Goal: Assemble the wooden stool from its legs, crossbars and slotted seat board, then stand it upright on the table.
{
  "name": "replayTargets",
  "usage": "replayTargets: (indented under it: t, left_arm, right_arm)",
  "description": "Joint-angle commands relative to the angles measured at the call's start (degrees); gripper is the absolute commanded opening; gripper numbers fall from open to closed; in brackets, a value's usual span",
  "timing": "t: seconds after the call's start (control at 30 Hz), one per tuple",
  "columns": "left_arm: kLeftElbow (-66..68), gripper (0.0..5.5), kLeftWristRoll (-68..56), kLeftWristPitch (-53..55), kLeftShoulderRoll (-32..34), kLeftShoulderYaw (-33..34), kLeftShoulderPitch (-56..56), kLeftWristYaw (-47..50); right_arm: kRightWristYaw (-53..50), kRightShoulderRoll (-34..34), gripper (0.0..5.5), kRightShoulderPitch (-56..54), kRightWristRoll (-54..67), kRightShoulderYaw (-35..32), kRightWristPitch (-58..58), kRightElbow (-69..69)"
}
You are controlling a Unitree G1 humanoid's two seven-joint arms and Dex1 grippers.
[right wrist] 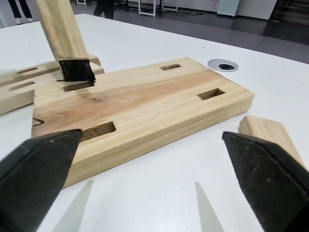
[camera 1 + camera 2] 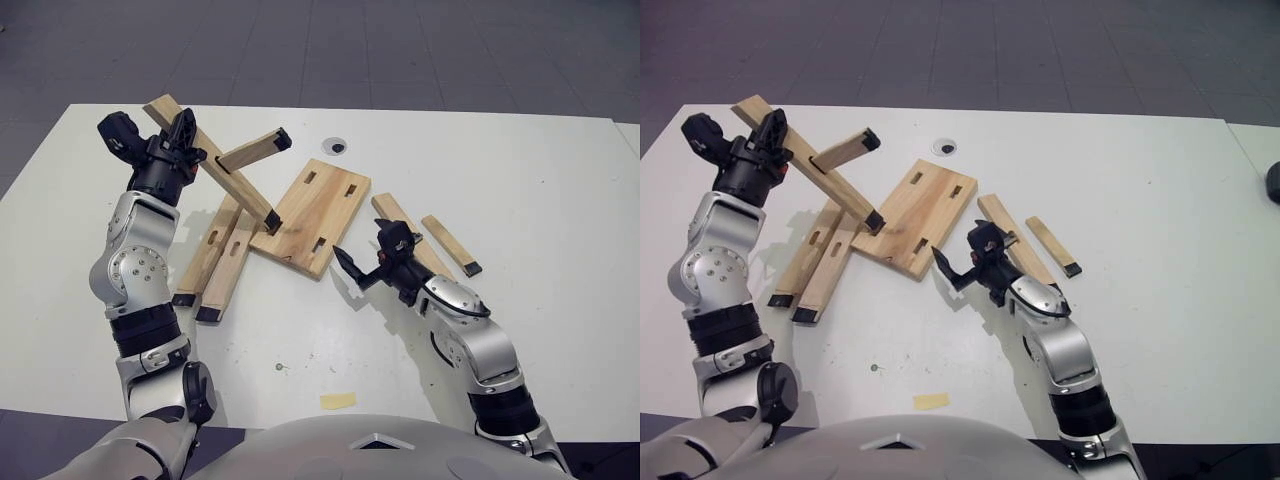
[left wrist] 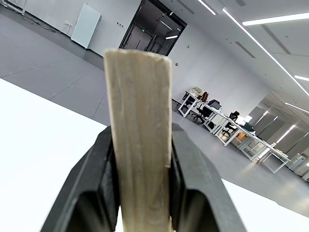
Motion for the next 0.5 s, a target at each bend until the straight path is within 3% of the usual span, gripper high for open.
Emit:
replayTargets:
  t: [0.03, 0.5]
  left_arm:
    - [1.2, 1.04, 0.5, 1.3, 0.7, 0.2, 0.9, 0.5]
    - [-1.7, 1.04, -2.2, 3.6, 1.3, 0.2, 2.2, 0.4]
  right_arm:
    - [0.0, 0.0, 5.40, 0.3, -0.4, 0.2, 0.0, -0.4]
    - [0.1, -0.1, 5.40, 0.4, -0.7, 0.6, 0.1, 0.2]
